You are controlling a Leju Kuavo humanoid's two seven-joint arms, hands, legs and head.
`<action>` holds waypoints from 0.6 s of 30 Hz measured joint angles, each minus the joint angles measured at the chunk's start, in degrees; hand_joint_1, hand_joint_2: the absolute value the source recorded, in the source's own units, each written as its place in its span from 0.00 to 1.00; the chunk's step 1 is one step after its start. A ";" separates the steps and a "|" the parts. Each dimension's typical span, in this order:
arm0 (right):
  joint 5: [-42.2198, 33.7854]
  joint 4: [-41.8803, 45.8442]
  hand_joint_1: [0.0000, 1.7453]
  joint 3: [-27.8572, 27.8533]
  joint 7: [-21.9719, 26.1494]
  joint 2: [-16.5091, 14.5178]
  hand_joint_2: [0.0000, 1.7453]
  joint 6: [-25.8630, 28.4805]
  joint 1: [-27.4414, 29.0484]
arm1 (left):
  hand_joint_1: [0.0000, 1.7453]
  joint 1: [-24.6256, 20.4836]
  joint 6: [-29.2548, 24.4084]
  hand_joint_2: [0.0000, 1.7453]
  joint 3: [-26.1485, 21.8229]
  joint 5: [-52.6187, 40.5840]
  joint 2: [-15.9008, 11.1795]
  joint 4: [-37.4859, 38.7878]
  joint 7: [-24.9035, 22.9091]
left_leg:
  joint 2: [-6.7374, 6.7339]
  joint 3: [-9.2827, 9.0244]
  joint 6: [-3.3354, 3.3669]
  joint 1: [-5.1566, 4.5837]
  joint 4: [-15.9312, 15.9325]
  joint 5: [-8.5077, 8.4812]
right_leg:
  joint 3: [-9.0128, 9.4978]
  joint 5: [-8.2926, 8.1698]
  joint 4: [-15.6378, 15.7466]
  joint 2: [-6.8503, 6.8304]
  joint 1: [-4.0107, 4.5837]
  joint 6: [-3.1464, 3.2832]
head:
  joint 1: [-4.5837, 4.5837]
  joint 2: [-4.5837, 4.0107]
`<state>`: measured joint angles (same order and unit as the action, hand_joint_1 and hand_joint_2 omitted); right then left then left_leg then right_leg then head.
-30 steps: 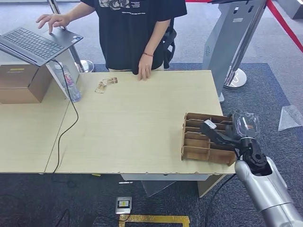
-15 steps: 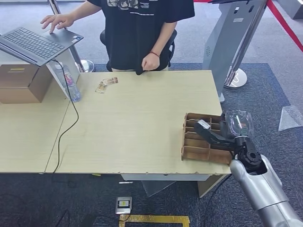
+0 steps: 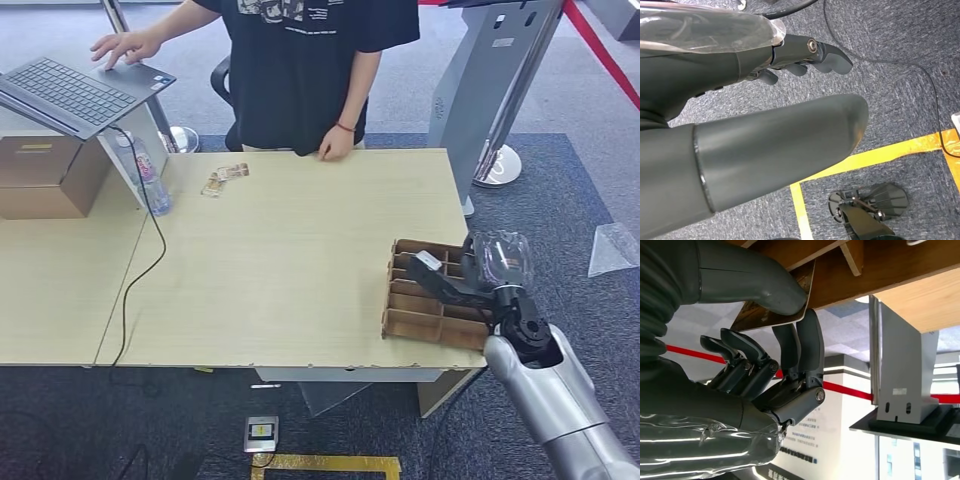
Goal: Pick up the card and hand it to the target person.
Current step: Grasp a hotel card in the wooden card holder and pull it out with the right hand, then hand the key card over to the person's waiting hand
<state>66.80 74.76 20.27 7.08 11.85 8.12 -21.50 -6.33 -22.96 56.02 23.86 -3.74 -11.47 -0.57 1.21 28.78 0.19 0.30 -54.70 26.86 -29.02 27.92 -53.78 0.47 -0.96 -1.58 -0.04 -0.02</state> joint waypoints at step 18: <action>-17.32 10.71 1.00 1.39 2.50 8.79 1.00 -16.40 -13.11 | 0.00 0.22 0.02 0.00 0.00 0.16 -0.22 0.00 1.57 | -0.02 0.02 0.01 -0.02 -0.06 0.00 | -0.02 -0.02 0.00 0.01 -0.03 0.00 | 0.01 0.00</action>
<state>49.48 85.47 21.66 9.58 20.64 -8.27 -34.61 -6.11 -22.93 56.02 24.02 -3.97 -11.47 1.01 1.19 28.80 0.20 0.28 -54.76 26.86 -29.04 27.90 -53.78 0.48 -0.99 -1.58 -0.03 -0.02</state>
